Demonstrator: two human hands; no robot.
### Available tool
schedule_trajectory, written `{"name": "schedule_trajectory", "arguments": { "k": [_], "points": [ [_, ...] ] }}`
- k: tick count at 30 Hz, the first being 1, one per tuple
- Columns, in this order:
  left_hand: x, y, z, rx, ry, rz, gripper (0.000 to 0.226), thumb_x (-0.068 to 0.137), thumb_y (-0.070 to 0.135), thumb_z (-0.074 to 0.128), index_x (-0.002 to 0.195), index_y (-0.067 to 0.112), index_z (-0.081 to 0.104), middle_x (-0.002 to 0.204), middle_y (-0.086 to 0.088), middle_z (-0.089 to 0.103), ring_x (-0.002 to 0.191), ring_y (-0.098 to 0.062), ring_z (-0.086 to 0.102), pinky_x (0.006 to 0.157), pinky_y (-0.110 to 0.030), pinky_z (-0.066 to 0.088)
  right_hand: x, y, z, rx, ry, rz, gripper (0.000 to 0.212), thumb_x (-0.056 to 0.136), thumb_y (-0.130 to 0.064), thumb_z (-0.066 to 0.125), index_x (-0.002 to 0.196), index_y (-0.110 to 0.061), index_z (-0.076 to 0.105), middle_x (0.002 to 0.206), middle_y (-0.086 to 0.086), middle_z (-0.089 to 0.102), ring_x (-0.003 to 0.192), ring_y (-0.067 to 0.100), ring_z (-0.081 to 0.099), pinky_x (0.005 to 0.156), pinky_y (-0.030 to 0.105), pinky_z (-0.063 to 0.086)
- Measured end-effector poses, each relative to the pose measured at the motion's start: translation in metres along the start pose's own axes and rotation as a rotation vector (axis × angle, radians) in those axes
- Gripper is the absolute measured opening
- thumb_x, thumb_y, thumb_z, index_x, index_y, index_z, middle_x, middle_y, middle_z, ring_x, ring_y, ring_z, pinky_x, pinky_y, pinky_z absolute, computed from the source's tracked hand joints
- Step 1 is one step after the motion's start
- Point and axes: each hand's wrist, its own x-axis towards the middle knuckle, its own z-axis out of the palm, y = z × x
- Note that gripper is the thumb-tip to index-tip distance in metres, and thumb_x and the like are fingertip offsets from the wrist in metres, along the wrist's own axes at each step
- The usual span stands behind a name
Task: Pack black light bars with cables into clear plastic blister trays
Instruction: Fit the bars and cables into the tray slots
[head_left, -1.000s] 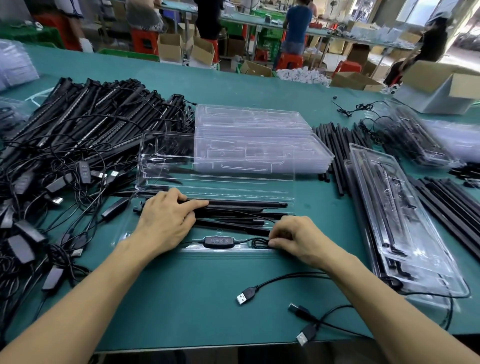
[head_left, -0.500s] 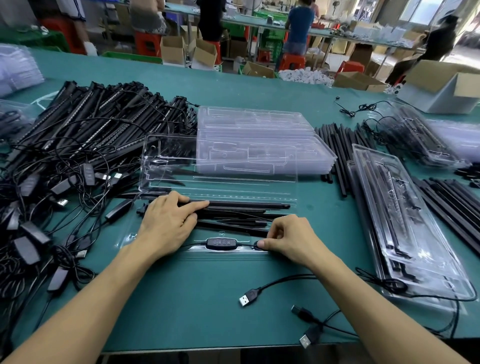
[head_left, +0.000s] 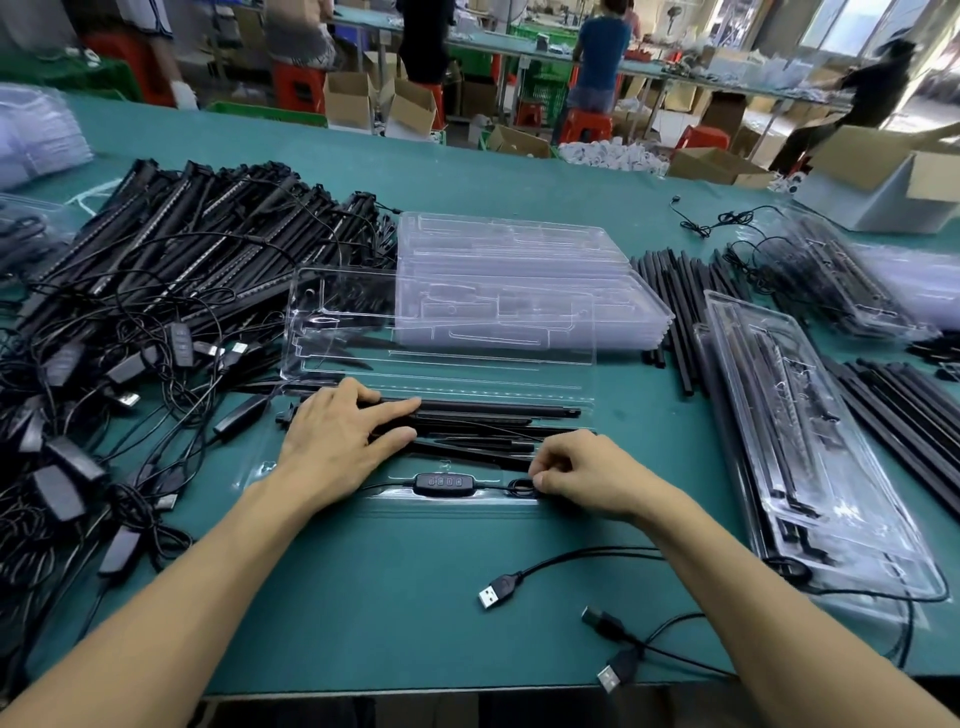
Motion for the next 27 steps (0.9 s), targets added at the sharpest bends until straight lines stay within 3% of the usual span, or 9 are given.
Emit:
{"name": "schedule_trajectory", "arguments": {
  "k": [2,5,7,12,17,23,27],
  "points": [
    [0.000,0.000,0.000,0.013,0.000,0.009,0.049,0.088,0.070,0.031,0.135,0.061,0.044,0.116,0.011,0.043,0.114,-0.017,0.042,0.108,-0.035,0.030,-0.001,0.005,0.000,0.082,0.050,0.020,0.015,0.080,-0.011,0.065,0.079,-0.025,0.061,0.072,-0.012,0.063,0.068,0.004,0.056,0.059,0.012,0.043],
    [-0.001,-0.001,0.000,0.020,0.009,0.010,0.052,0.086,0.073,0.028,0.134,0.062,0.044,0.113,0.013,0.041,0.112,-0.017,0.043,0.107,-0.034,0.031,-0.007,0.015,-0.003,0.340,0.125,0.045,0.016,0.075,-0.004,0.071,0.079,-0.014,0.059,0.068,-0.001,0.064,0.063,0.015,0.058,0.063,0.032,0.051],
    [-0.001,-0.001,0.000,0.027,0.019,0.011,0.054,0.085,0.074,0.024,0.134,0.063,0.044,0.113,0.012,0.042,0.111,-0.017,0.043,0.107,-0.035,0.031,-0.010,0.020,-0.006,0.432,0.125,0.033,0.012,0.077,-0.002,0.072,0.078,-0.011,0.064,0.068,0.003,0.068,0.062,0.017,0.060,0.062,0.032,0.053],
    [0.000,-0.002,0.001,0.024,0.025,0.013,0.052,0.085,0.074,0.026,0.133,0.063,0.044,0.116,0.011,0.043,0.110,-0.017,0.043,0.105,-0.034,0.030,-0.008,0.022,-0.010,0.119,0.171,0.007,0.014,0.078,-0.018,0.077,0.072,-0.029,0.072,0.072,-0.009,0.072,0.070,0.002,0.064,0.066,0.014,0.048],
    [0.000,-0.003,0.001,-0.047,0.031,0.005,0.052,0.085,0.073,0.036,0.133,0.058,0.048,0.107,0.017,0.037,0.112,-0.016,0.043,0.106,-0.034,0.029,-0.007,0.017,-0.012,0.040,0.129,0.034,0.015,0.080,-0.017,0.077,0.075,-0.030,0.072,0.076,-0.012,0.073,0.075,-0.002,0.064,0.063,0.005,0.044],
    [0.004,-0.003,-0.003,-0.085,0.021,-0.026,0.063,0.083,0.070,0.051,0.138,0.040,0.050,0.105,0.014,0.040,0.112,-0.016,0.044,0.102,-0.036,0.034,-0.006,0.015,-0.012,0.012,0.116,0.024,0.012,0.084,-0.019,0.075,0.080,-0.030,0.073,0.080,-0.014,0.072,0.081,-0.002,0.064,0.067,0.007,0.044],
    [0.004,-0.003,-0.007,-0.163,0.025,-0.033,0.056,0.085,0.060,0.062,0.133,0.033,0.057,0.107,0.011,0.046,0.115,-0.018,0.046,0.102,-0.037,0.036,-0.003,0.013,-0.012,-0.080,0.047,0.016,0.006,0.089,-0.027,0.069,0.084,-0.031,0.071,0.081,-0.016,0.068,0.084,0.004,0.063,0.069,0.014,0.043]
  ]
}}
